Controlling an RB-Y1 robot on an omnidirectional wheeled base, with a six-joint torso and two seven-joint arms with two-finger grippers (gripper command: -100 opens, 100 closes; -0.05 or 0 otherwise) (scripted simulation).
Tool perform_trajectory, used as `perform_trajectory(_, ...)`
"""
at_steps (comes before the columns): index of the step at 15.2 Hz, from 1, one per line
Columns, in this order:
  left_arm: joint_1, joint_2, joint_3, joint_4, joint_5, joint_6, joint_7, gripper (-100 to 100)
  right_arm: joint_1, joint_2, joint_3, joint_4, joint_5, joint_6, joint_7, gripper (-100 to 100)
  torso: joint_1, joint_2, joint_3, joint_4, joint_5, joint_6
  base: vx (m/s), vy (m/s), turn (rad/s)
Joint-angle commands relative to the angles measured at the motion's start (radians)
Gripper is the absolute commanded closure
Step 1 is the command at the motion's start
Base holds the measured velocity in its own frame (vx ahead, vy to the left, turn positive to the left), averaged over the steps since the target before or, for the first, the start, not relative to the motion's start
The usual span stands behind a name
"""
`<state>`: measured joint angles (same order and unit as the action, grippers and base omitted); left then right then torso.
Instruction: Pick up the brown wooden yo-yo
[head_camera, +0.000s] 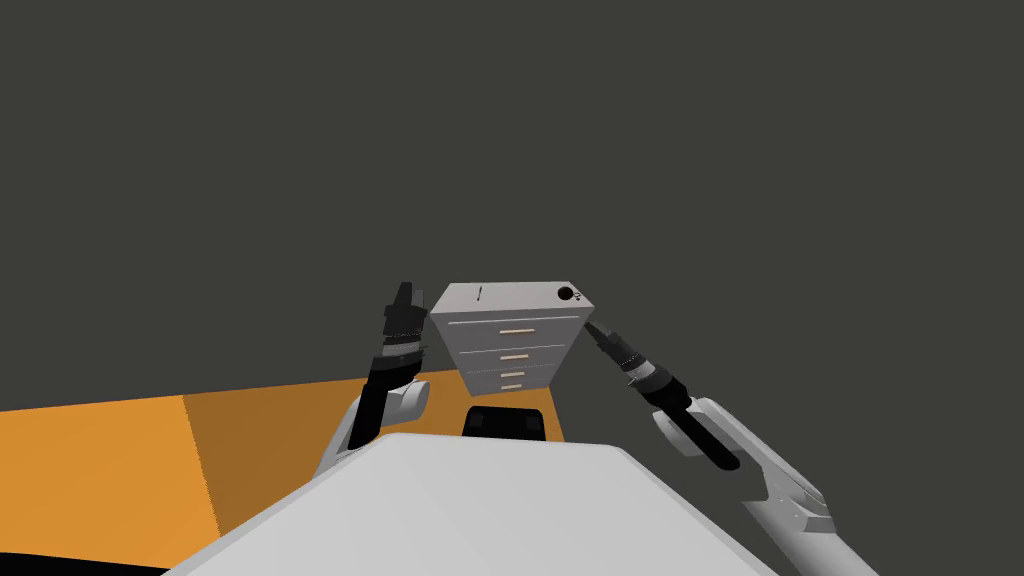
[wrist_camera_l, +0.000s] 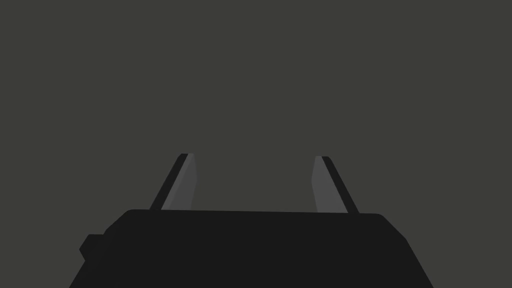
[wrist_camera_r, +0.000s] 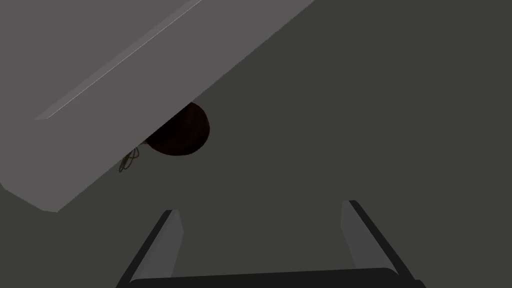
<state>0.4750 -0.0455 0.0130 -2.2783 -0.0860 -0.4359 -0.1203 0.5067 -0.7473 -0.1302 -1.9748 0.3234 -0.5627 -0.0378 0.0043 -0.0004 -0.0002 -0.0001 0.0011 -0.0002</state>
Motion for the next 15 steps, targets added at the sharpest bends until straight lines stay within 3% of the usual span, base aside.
perform_trajectory(1, 0.0, 0.0, 0.0, 0.0, 0.0, 0.0, 0.0, 0, 0.003, -0.038, -0.005, 0.004, 0.009, -0.001, 0.001, -100, 0.0, 0.0, 0.0, 0.0, 0.0, 0.0, -0.002, 0.047, 0.015)
perform_trajectory(2, 0.0, 0.0, 0.0, 0.0, 0.0, 0.0, 0.0, 0, 0.006, -0.068, -0.017, 0.03, 0.036, -0.012, 0.006, -100, -0.001, 0.0, 0.0, 0.0, 0.0, 0.0, -0.004, 0.061, 0.053)
perform_trajectory(4, 0.0, 0.0, 0.0, 0.0, 0.0, 0.0, 0.0, 0, 0.006, -0.101, -0.017, 0.03, 0.036, -0.012, 0.006, -100, 0.0, 0.0, 0.0, 0.0, 0.0, 0.0, 0.006, 0.057, 0.028)
perform_trajectory(5, 0.0, 0.0, 0.0, 0.0, 0.0, 0.0, 0.0, 0, 0.009, -0.129, -0.029, 0.055, 0.064, -0.023, 0.012, -100, -0.001, 0.0, 0.0, 0.0, 0.0, 0.0, 0.003, 0.054, 0.046)
perform_trajectory(7, 0.0, 0.0, 0.0, 0.0, 0.0, 0.0, 0.0, 0, 0.009, -0.166, -0.029, 0.055, 0.064, -0.023, 0.012, -100, 0.0, 0.0, 0.0, 0.0, 0.0, 0.0, 0.007, 0.052, 0.034)
perform_trajectory(8, 0.0, 0.0, 0.0, 0.0, 0.0, 0.0, 0.0, 0, 0.012, -0.193, -0.042, 0.081, 0.092, -0.034, 0.017, -100, -0.001, 0.0, 0.0, 0.0, 0.0, 0.0, 0.006, 0.061, 0.05)
perform_trajectory(15, 0.0, 0.0, 0.0, 0.0, 0.0, 0.0, 0.0, 0, 0.019, -0.343, -0.066, 0.131, 0.15, -0.056, 0.029, -100, 0.0, 0.0, 0.0, 0.0, 0.0, 0.0, 0.009, 0.056, 0.038)
